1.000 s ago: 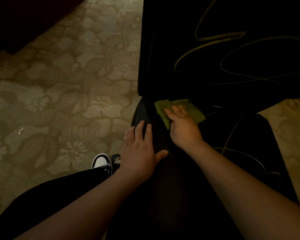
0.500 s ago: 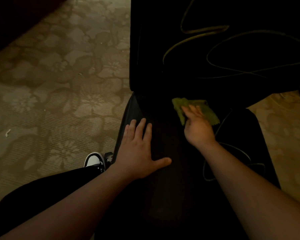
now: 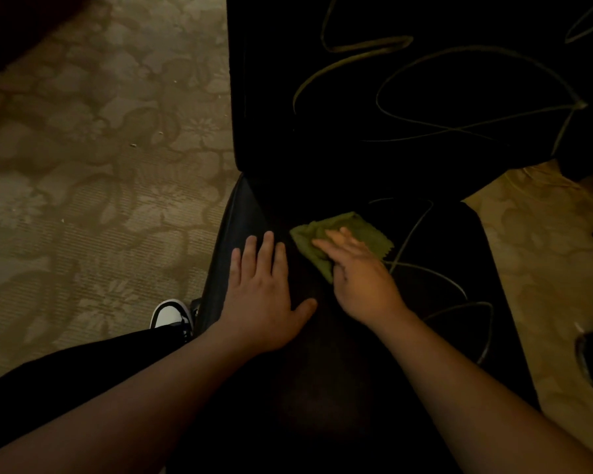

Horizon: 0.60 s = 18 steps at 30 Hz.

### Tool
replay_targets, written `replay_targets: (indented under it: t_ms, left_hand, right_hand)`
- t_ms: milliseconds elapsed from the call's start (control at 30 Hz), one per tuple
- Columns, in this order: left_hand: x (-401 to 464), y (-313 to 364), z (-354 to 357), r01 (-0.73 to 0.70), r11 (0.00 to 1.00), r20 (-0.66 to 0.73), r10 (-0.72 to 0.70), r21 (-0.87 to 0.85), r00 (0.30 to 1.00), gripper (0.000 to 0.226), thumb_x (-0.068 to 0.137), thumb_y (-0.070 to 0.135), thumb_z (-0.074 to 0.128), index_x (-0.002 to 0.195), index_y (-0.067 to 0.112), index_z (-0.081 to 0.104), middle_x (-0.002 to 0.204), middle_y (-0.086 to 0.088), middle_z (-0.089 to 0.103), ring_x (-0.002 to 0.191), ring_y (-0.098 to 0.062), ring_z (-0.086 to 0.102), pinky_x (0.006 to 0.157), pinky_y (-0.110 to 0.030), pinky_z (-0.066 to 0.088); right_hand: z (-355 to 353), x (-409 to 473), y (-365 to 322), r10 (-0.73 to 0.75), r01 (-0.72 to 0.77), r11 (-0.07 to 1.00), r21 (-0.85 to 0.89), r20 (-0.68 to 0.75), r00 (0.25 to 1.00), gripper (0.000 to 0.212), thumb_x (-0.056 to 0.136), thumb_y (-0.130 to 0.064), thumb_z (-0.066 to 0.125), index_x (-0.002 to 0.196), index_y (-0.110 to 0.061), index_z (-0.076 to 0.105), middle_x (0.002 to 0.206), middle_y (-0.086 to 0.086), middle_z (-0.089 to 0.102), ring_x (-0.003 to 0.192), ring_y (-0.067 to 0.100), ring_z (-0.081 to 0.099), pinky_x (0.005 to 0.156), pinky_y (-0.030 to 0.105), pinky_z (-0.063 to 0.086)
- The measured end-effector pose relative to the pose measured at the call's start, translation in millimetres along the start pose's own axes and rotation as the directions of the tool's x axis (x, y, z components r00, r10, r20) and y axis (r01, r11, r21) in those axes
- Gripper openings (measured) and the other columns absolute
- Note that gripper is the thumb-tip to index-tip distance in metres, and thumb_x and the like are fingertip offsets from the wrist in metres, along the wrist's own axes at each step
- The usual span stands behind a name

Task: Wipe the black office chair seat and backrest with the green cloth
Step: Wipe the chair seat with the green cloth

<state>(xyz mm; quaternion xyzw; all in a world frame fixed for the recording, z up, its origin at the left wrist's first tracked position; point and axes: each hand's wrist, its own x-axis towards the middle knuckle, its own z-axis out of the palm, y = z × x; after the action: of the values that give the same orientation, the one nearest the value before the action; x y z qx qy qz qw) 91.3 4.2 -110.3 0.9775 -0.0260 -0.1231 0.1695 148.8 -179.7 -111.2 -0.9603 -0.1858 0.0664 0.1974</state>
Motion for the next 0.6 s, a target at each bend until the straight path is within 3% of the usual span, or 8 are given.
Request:
replay_targets:
  t_ms: [100,233,300,467,533,600]
  left_hand:
    - [1.1,-5.2,-1.1,-0.022,0.999,0.040,0.021,0.045,0.999,0.125,0.074,0.095,0.032,0.159,0.017,-0.015,0.165,-0.007,-0.028,0.149,-0.029,-0.032,0.123,-0.051,-0.014]
    - [7.8,-8.8,-5.0,-0.043,0.998,0.066,0.041,0.035,0.997,0.134,0.066,0.098,0.042,0.160,0.020,-0.013,0.166,-0.005,-0.026,0.150,-0.027,-0.031,0.123,-0.051,-0.013]
    - [11.0,-8.9,-7.1,-0.046,0.999,0.059,0.044,0.022,0.997,0.131,0.069,0.093,0.050,0.161,0.022,-0.010,0.168,-0.004,-0.023,0.150,-0.026,-0.030,0.123,-0.050,-0.013]
    - [4.2,7.8,-4.3,-0.075,0.996,-0.011,0.076,0.053,0.997,0.102,0.086,0.071,0.058,0.162,0.024,0.008,0.170,-0.005,-0.001,0.154,-0.033,-0.011,0.124,-0.054,-0.006]
    - [-3.8,15.1,1.3,-0.070,0.997,-0.062,0.072,0.033,0.995,0.091,0.092,0.064,0.055,0.161,0.021,0.014,0.169,-0.006,0.007,0.155,-0.033,-0.002,0.125,-0.053,0.000]
    - [-10.7,16.7,7.7,-0.057,0.998,-0.064,0.059,0.026,0.996,0.087,0.096,0.066,0.042,0.162,0.019,0.008,0.170,-0.006,0.001,0.155,-0.032,-0.008,0.125,-0.053,-0.002]
  right_hand:
    - [-9.3,-4.0,25.0,0.174,-0.177,0.984,-0.022,-0.095,0.980,0.052,0.098,-0.008,0.038,0.146,-0.028,0.041,0.158,-0.001,0.030,0.148,0.016,0.018,0.120,0.031,0.014]
    - [-12.3,-13.0,31.1,0.295,-0.303,0.953,-0.030,-0.145,0.944,0.053,0.098,-0.008,0.038,0.148,-0.026,0.038,0.159,0.002,0.028,0.148,0.018,0.015,0.121,0.036,0.014]
    - [-9.6,-19.3,18.7,0.264,-0.268,0.963,-0.020,-0.129,0.956,0.053,0.097,-0.006,0.039,0.148,-0.024,0.038,0.158,0.004,0.028,0.148,0.020,0.016,0.121,0.033,0.010]
    - [2.0,-48.9,-16.9,-0.024,0.023,1.000,0.011,0.039,0.999,0.056,0.092,-0.006,0.040,0.145,-0.024,0.044,0.156,0.001,0.034,0.148,0.019,0.019,0.121,0.036,0.012]
    - [2.2,-55.6,-14.7,-0.070,0.070,0.998,0.003,0.074,0.995,0.056,0.093,-0.008,0.039,0.145,-0.027,0.043,0.156,-0.002,0.033,0.148,0.015,0.018,0.121,0.036,0.013]
    - [-2.6,-55.1,-2.7,-0.036,0.037,0.999,-0.008,0.037,0.999,0.057,0.094,-0.006,0.041,0.145,-0.031,0.043,0.156,-0.005,0.034,0.147,0.012,0.018,0.121,0.036,0.017]
